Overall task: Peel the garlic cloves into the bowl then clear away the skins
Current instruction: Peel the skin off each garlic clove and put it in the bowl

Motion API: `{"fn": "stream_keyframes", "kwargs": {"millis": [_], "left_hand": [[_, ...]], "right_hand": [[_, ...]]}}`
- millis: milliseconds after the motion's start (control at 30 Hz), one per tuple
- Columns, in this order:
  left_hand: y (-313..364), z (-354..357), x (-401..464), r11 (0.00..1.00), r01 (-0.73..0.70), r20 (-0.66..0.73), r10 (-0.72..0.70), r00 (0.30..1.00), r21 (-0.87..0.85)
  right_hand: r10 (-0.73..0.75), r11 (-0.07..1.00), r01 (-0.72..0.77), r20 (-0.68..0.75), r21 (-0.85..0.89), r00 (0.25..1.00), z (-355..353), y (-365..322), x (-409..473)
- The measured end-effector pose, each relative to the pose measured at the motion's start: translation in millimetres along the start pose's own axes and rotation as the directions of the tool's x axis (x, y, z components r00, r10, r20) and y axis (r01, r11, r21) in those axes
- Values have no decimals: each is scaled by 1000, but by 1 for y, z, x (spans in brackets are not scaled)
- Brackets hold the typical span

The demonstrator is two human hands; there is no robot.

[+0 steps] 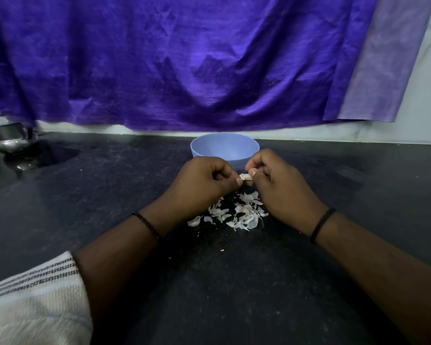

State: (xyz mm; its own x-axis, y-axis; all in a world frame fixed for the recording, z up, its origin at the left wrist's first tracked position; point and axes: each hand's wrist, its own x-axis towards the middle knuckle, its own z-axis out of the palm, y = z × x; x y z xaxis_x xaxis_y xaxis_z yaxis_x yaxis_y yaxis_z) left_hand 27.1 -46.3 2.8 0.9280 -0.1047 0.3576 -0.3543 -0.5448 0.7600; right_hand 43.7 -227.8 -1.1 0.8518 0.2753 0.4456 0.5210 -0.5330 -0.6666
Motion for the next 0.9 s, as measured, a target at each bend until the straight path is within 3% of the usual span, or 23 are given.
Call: {"fn": "stream_keyframes", "kwargs": {"millis": [100,267,533,767,900], "left_hand": [[-1,-1,0,993,-9,-51,16,999,121],[4,2,-1,998,-67,-16,67,998,9],[5,2,-3,990,-106,-80,113,990,97],[4,3,-2,986,-66,-115,84,990,152],[5,4,-2,981,-35,-96,54,994,193]], "right_hand": [[15,1000,-15,-16,13,1000,-1,0,0],[-7,1000,7,9,-7,1000,-1,-3,-2],[-7,1000,8,-24,25,1000,-2,-5,-3],[31,992,-32,7,122,999,1,-6,-4],[18,997,-17,-18,79,1000,2,-4,-4]]}}
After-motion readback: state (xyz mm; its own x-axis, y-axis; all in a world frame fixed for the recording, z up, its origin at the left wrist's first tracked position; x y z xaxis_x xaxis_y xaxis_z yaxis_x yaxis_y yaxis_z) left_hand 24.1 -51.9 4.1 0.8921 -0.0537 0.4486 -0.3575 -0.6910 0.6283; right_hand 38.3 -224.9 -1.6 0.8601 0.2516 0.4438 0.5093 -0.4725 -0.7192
